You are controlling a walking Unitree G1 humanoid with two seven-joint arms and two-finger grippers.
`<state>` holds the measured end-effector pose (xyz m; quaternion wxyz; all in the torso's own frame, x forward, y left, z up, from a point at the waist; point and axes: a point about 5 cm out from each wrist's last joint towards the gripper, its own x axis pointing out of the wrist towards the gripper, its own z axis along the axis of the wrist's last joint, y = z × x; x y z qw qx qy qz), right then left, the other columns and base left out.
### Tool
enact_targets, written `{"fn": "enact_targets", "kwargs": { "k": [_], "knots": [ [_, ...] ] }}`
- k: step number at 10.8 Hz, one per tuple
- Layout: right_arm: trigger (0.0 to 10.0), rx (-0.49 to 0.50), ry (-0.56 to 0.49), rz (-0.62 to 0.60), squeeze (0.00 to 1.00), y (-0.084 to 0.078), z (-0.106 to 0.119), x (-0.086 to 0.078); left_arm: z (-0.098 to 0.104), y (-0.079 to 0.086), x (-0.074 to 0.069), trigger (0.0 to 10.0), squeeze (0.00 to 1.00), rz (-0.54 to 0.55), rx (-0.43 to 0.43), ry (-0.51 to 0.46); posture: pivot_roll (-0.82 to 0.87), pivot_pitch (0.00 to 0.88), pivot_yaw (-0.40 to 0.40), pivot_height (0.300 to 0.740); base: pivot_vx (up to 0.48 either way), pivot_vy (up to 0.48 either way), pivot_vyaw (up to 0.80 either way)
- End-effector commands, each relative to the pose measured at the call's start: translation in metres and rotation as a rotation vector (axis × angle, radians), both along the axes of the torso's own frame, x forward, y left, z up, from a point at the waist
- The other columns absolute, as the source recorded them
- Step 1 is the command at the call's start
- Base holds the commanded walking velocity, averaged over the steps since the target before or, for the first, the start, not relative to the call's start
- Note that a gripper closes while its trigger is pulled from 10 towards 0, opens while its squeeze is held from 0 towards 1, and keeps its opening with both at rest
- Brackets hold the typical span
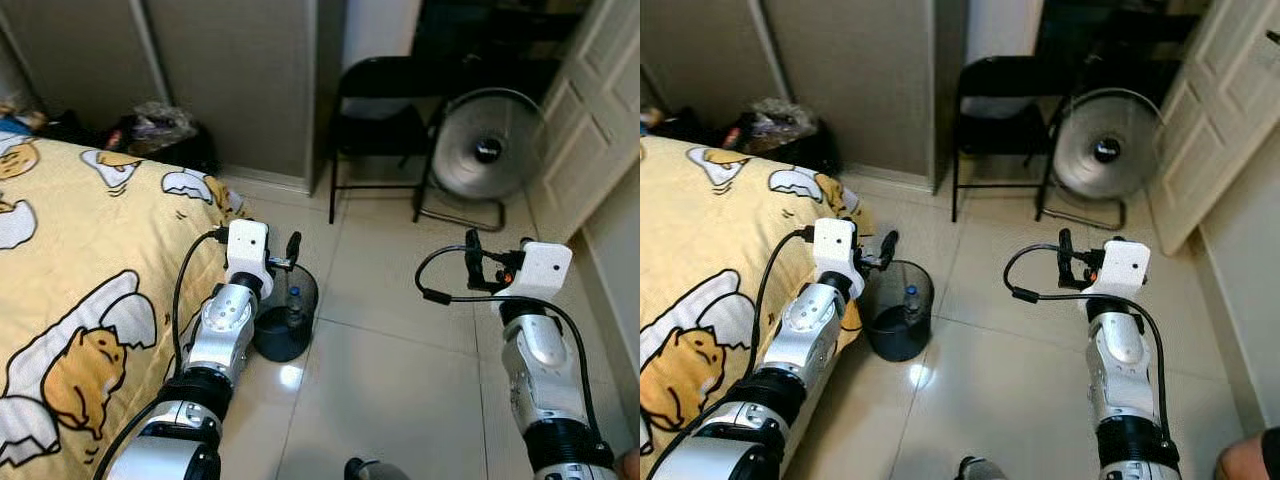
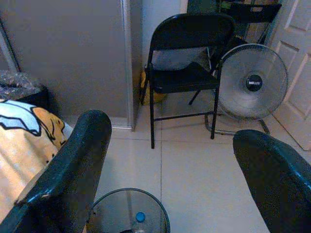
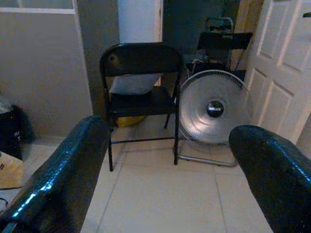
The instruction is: Clean up the room
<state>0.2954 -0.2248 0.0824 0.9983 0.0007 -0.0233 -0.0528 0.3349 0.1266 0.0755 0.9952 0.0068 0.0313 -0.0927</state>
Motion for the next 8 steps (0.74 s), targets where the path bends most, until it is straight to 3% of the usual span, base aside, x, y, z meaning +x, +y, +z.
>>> {"fn": "enact_targets", "kwargs": {
  "k": [1, 5, 6, 8],
  "knots": [
    [10.0, -0.018, -0.023, 0.008, 0.0, -0.001, 0.006, 0.0, 0.001, 0.004, -0.001, 10.0, 0.0, 0.011, 0.01, -0.019, -0.12, 0.0, 0.008, 0.74, 0.0, 0.0, -0.62],
    [10.0, -0.033, -0.02, 0.021, 0.0, 0.001, 0.006, 0.0, 0.003, 0.002, -0.004, 10.0, 0.0, -0.02, -0.011, -0.049, -0.12, 0.0, 0.004, 0.74, 0.0, 0.0, -0.62],
    [10.0, -0.037, -0.018, 0.02, 0.0, 0.001, 0.005, 0.0, 0.011, -0.005, -0.005, 10.0, 0.0, -0.081, -0.023, -0.102, -0.11, 0.0, 0.005, 0.74, 0.48, 0.0, 0.0],
    [10.0, -0.033, -0.018, 0.025, 0.0, 0.005, 0.004, 0.002, 0.012, -0.006, -0.006, 10.0, 0.0, -0.107, -0.021, -0.111, -0.1, 0.0, 0.007, 0.74, 0.48, 0.0, 0.0]
  ]
}}
